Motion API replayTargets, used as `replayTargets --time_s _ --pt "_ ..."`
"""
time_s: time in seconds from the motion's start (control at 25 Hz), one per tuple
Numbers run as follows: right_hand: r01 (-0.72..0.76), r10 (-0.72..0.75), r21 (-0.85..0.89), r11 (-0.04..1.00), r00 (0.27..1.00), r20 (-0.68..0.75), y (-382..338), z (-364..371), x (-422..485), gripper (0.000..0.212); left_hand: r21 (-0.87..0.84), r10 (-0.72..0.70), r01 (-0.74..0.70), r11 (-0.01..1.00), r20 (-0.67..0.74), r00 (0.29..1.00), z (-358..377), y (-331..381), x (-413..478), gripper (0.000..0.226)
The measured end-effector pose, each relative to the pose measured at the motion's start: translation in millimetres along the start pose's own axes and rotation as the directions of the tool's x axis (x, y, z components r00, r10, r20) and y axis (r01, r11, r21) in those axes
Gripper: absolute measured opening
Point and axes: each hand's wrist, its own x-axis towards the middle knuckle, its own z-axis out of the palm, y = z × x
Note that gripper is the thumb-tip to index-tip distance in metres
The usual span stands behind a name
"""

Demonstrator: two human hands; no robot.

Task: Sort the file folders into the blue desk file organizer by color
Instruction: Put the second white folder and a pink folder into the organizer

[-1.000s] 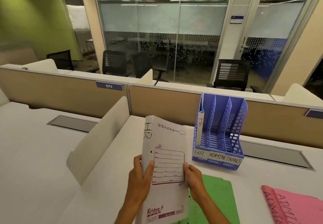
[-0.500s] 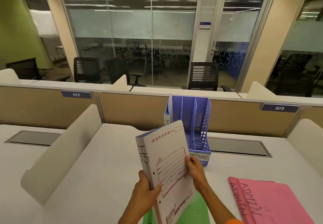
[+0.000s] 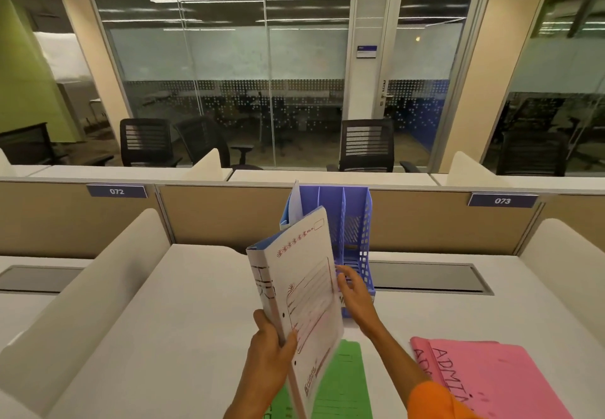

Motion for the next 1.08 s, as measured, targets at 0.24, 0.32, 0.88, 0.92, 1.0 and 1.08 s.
replayTargets --time_s 0.24,0.32,0.88,0.92,1.0,1.08 --pt "0.108 -0.01 -0.737 0.667 0.991 0.136 23.0 -3.1 15.6 0.073 0.073 0.085 -0.073 0.995 -0.179 0.98 1.6 25.5 18.8 0.032" --pt "0.132 0.021 -0.781 0.61 0.983 0.183 32.5 2.3 17.3 0.079 0.045 0.099 -0.091 0.995 -0.217 0.971 1.7 38.1 26.1 0.033" --pt "0.217 -0.027 -0.822 0.527 0.971 0.239 77.5 8.0 24.0 0.095 0.066 0.237 -0.234 0.97 -0.476 0.847 33.4 92.4 120.5 0.032" --pt "0.22 -0.024 -0.821 0.528 0.969 0.244 78.7 7.7 24.7 0.095 0.06 0.241 -0.243 0.968 -0.485 0.84 40.4 91.6 128.7 0.032" --pt "0.222 -0.016 -0.819 0.529 0.968 0.252 80.4 6.9 26.9 0.096 0.042 0.244 -0.258 0.965 -0.497 0.833 54.6 87.4 144.1 0.032" --pt "0.217 -0.01 -0.815 0.537 0.968 0.251 81.7 7.4 28.7 0.096 0.021 0.244 -0.269 0.963 -0.497 0.833 67.2 79.5 156.8 0.032"
